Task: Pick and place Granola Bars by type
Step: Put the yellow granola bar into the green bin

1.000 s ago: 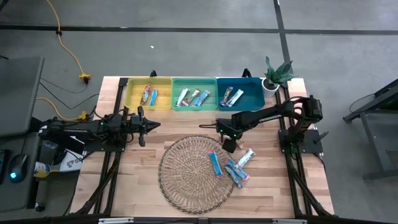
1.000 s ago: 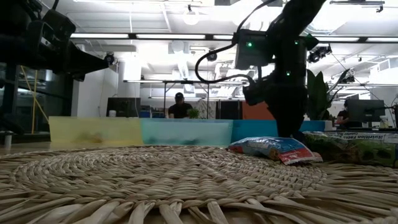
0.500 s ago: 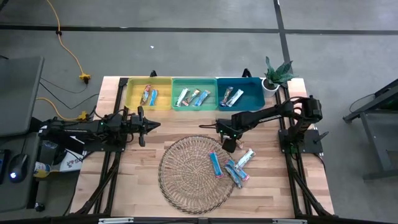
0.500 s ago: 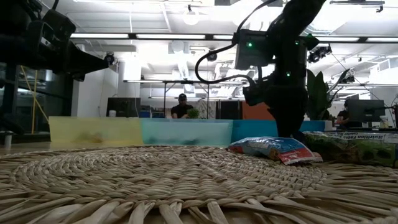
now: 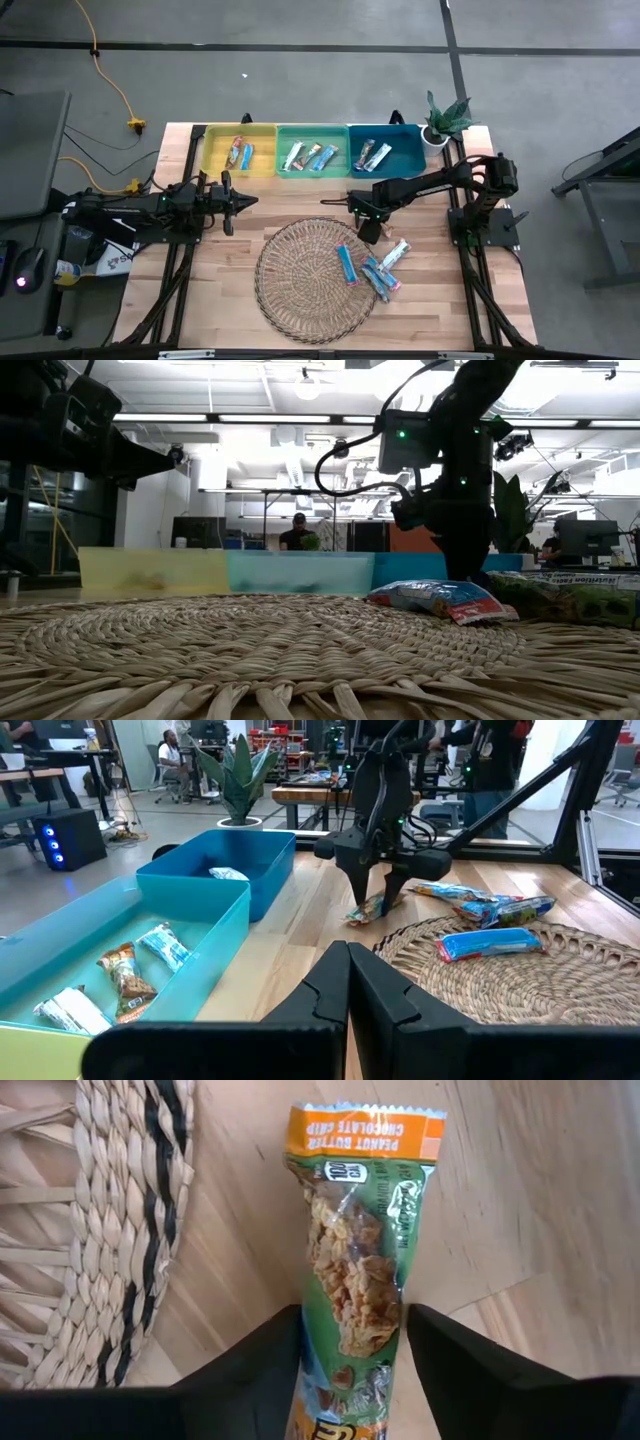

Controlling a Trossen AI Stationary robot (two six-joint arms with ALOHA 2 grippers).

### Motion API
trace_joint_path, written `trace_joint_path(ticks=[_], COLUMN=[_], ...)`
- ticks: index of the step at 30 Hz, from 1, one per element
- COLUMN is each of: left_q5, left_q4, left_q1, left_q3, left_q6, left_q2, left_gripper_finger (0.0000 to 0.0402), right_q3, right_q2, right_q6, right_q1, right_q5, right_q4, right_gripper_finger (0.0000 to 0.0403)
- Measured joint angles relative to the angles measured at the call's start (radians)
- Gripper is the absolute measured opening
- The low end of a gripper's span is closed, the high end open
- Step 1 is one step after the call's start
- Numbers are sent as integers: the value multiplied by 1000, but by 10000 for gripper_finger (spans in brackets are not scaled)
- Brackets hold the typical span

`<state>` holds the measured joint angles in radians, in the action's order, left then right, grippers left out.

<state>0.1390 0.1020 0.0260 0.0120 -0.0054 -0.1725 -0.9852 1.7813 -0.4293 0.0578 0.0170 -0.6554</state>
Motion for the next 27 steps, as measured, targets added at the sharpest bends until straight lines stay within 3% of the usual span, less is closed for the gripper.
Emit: trace_joint_path(ticks=[17,27], left_q5=[0,0], left_q4=[0,-1], left_q1=[0,0], left_q3=[0,0], left_q6=[0,0], left_q2=[0,0], left_gripper_finger=[0,0], right_q3=[-4,-70], right_q2=[0,-41], right_q6=[-63,-69], right_q1=[0,-3], right_q5=[4,49], right_q4=[-4,7], right_gripper_finger=[92,78])
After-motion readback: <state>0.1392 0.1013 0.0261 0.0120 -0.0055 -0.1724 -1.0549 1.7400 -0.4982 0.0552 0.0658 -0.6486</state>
